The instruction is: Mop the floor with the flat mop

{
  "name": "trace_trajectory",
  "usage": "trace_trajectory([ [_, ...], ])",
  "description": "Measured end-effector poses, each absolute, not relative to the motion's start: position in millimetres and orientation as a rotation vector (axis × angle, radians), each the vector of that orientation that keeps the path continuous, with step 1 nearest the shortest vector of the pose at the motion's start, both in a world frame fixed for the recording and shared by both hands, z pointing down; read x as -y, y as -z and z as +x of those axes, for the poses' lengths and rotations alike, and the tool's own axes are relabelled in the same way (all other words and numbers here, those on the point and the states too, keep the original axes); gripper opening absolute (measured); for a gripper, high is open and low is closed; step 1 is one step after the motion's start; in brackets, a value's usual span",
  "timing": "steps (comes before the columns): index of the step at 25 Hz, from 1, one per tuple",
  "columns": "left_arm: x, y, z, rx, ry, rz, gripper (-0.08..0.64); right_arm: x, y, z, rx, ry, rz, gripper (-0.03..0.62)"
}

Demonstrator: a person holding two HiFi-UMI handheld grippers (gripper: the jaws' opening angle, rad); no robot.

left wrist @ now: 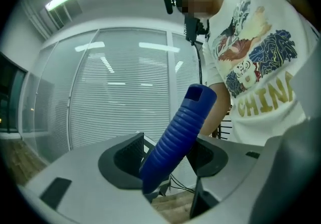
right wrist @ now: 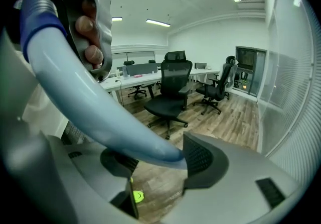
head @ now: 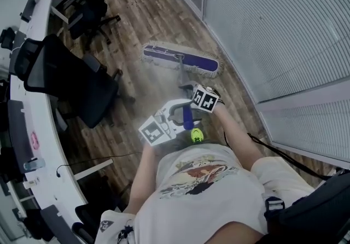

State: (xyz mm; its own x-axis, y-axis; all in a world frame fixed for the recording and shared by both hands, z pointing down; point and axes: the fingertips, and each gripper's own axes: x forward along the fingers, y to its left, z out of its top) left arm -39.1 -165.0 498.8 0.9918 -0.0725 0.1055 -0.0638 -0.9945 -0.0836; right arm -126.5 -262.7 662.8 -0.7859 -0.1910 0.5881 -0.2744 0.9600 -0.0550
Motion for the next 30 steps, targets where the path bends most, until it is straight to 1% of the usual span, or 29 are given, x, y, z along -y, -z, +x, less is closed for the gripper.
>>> trace_trajectory([
  [6, 214.2, -510.0, -26.6, -0.096, 0.174, -3.072, 0.240, 319.9, -669.3, -114.4, 2.499, -0.113, 0.340, 0.230],
  [15, 325.0, -510.0, -24.5, -0.024, 0.162, -3.098, 0.256, 427.2, -674.8, -112.3, 2.523, -0.211, 0.382, 0.231],
  [24, 461.0, -481.4, -29.6, 0.046, 0.115, -3.086, 0.256, 566.5, -662.3, -111.1, 2.535, -0.252, 0.461, 0.231],
  [30, 531.2, -482.1, -40.5, 0.092, 0.122, -3.079, 0.256, 635.7, -650.9, -122.5, 2.532, -0.274, 0.473, 0.230],
])
